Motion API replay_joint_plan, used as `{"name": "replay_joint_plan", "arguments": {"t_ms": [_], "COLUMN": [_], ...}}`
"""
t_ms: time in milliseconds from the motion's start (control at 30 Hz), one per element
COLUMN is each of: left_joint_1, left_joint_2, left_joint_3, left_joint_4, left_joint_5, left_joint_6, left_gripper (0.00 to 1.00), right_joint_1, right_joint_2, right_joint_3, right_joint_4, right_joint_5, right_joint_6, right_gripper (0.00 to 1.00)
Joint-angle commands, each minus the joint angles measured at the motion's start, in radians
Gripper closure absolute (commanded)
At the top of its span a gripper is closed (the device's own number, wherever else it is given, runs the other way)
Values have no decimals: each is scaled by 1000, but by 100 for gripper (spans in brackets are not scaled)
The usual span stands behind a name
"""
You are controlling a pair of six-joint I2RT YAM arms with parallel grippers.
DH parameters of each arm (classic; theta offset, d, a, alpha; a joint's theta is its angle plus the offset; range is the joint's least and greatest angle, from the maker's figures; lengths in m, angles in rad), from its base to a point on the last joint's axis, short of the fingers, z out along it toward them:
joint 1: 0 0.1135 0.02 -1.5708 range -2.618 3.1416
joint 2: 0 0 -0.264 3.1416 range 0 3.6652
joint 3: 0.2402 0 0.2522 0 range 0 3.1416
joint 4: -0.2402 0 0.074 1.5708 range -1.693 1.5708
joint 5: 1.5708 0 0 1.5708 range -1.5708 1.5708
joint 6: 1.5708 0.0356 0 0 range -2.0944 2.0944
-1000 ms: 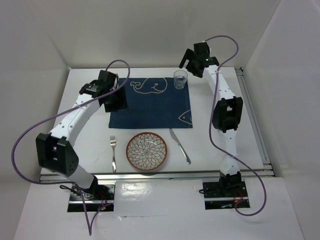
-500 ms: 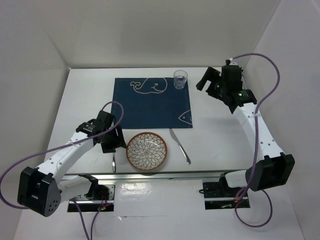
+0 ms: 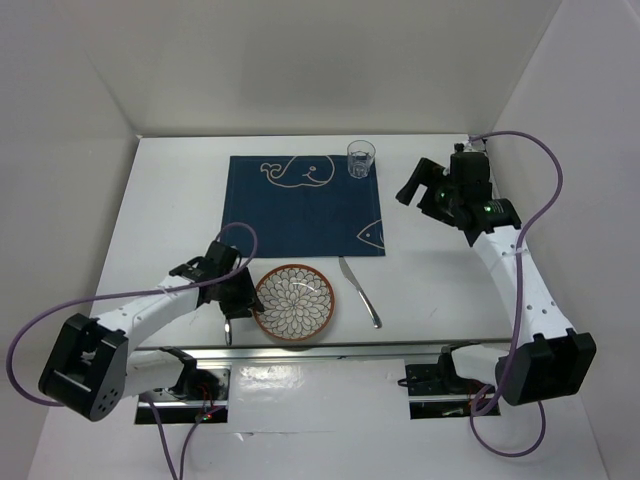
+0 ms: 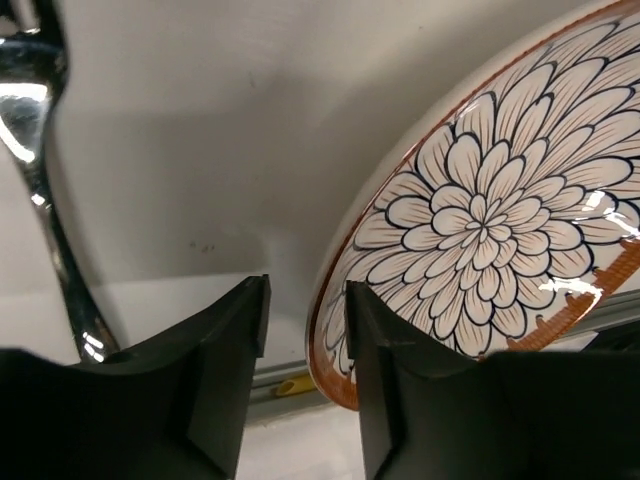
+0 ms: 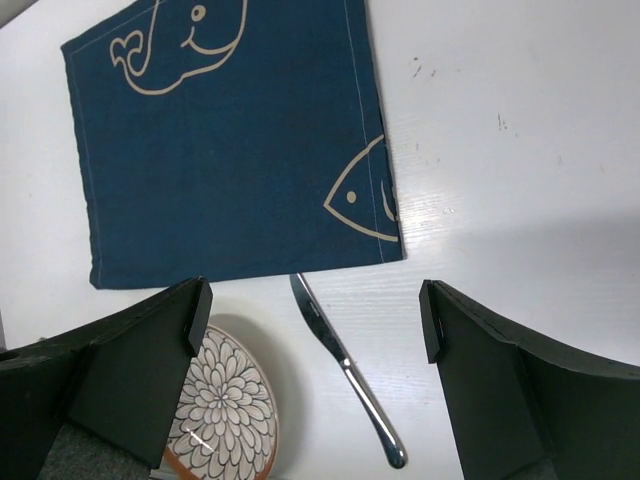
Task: Set the dinner table for one person
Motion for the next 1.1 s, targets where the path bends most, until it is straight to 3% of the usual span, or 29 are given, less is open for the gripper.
{"name": "replay_joint_plan", "arguments": {"t_ms": [0, 33, 133, 300, 500, 633, 867, 1067], "left_joint_1": [-13, -22, -33, -33, -42, -33, -2, 79], "left_joint_2": [35, 35, 60, 57, -72, -108, 128, 455], "left_joint_3": [-32, -32, -32, 49, 197, 409, 701, 908], "left_joint_4": [141, 173, 182, 89, -69, -135, -128, -57], "left_joint_5": [38, 38, 38, 17, -17, -17, -28, 35], "left_joint_6": [-17, -26, -35, -25, 35, 90, 149, 149], "left_gripper": [49, 56, 66, 100, 100, 100, 100, 100], "right_joint_1": [-5, -5, -5, -5, -5, -5, -5, -5], "right_joint_2": [-30, -30, -30, -39, -39, -49, -30, -30], "right_joint_3": [12, 12, 12, 12, 12, 21, 43, 33], "right_joint_4": [-29, -41, -42, -63, -77, -86, -98, -98], "right_joint_5": [-4, -4, -4, 34, 34, 43, 43, 81], "right_joint_6": [-8, -8, -8, -8, -8, -8, 3, 3], "right_gripper": [2, 2, 2, 2, 2, 2, 2, 2]}}
